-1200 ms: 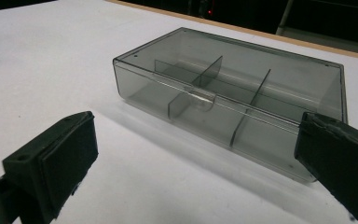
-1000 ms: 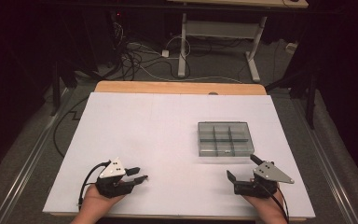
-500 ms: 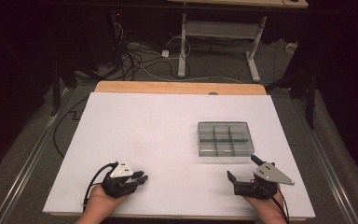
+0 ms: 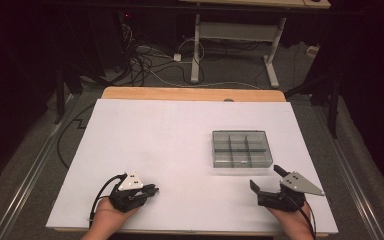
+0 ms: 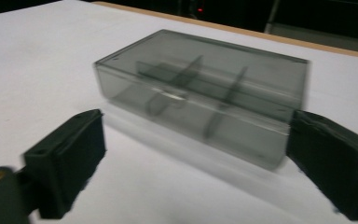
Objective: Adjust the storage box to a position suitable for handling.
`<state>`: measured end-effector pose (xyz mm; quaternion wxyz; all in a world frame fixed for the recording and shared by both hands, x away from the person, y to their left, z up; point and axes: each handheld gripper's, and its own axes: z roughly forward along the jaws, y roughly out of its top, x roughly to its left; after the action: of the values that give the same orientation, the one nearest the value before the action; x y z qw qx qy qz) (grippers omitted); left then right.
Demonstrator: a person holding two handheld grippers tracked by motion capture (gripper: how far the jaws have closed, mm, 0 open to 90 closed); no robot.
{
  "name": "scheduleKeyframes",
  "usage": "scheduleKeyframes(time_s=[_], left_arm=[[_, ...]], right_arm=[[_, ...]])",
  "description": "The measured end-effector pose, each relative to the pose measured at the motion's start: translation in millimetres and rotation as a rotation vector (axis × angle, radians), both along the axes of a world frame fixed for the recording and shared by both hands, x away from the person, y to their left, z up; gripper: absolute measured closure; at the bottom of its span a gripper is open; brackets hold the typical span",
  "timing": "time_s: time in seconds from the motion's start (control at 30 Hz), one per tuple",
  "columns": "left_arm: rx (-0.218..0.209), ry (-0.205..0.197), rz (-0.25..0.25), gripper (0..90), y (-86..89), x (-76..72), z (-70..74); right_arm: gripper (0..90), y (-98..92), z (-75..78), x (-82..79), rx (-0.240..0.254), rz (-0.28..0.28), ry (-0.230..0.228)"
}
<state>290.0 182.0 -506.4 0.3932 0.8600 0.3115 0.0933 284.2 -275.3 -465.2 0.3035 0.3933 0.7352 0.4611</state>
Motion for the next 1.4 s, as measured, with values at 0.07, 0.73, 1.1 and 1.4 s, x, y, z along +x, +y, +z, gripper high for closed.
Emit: scheduleKeyframes(time_s=[0.07, 0.73, 1.1, 1.4], left_arm=[[-0.007, -0.002, 0.003, 76.7, 0.8, -0.2, 0.1], [-0.038, 0.005, -0.009, 71.0, 3.6, 0.4, 0.2], [-0.138, 0.018, 0.001, 49.0, 13.3, 0.5, 1.9], [-0.162, -0.034, 0.064, 23.0, 19.3, -0.5, 4.6]], right_arm=[[21.4, -13.9, 5.9, 2.3, 0.03, -0.04, 0.005], [90.0, -46.6, -0.3, 129.8, -0.013, -0.179, 0.217], [90.0, -50.2, -6.9, 142.0, 0.01, -0.171, 0.226], [90.0, -43.7, -0.8, 151.5, 0.007, -0.159, 0.207]])
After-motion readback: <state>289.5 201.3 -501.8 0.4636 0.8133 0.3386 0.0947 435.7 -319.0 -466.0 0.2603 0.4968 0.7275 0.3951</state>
